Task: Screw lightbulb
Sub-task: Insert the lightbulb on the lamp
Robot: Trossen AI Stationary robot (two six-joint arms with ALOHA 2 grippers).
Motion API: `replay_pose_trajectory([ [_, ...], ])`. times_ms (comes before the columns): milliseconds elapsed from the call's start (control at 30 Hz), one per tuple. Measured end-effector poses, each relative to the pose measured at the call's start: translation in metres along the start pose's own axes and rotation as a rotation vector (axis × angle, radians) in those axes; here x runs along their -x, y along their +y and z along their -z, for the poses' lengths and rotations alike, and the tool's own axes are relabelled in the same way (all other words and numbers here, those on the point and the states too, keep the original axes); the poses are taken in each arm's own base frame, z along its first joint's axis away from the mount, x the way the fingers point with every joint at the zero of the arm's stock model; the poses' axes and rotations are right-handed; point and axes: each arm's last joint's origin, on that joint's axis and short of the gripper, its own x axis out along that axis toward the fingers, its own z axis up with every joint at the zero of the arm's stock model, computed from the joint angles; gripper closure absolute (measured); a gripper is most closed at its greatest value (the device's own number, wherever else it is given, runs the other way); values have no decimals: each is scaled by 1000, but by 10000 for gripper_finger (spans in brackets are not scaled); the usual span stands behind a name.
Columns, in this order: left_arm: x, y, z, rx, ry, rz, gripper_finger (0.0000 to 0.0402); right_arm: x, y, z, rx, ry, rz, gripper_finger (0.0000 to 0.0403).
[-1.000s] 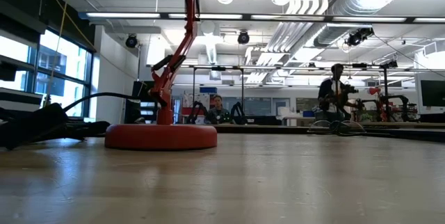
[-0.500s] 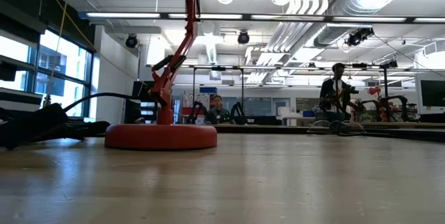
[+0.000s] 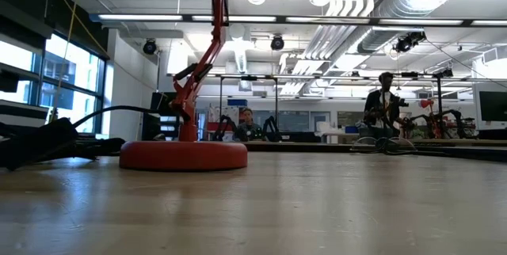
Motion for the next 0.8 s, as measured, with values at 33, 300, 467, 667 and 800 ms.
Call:
replay_pose_trajectory([
  [33,0,0,0,-1,0,0,401,0,0,0,-14,0,0,155],
  [300,0,0,0,-64,5,0,401,0,0,0,-146,-7,8,155],
  [467,0,0,0,-107,5,-4,401,0,-1,0,-256,-11,19,155],
  [667,0,0,1,-140,15,-3,402,0,-3,0,-399,-13,29,155],
  [800,0,0,1,-140,15,-2,401,0,-3,0,-496,-15,32,155],
])
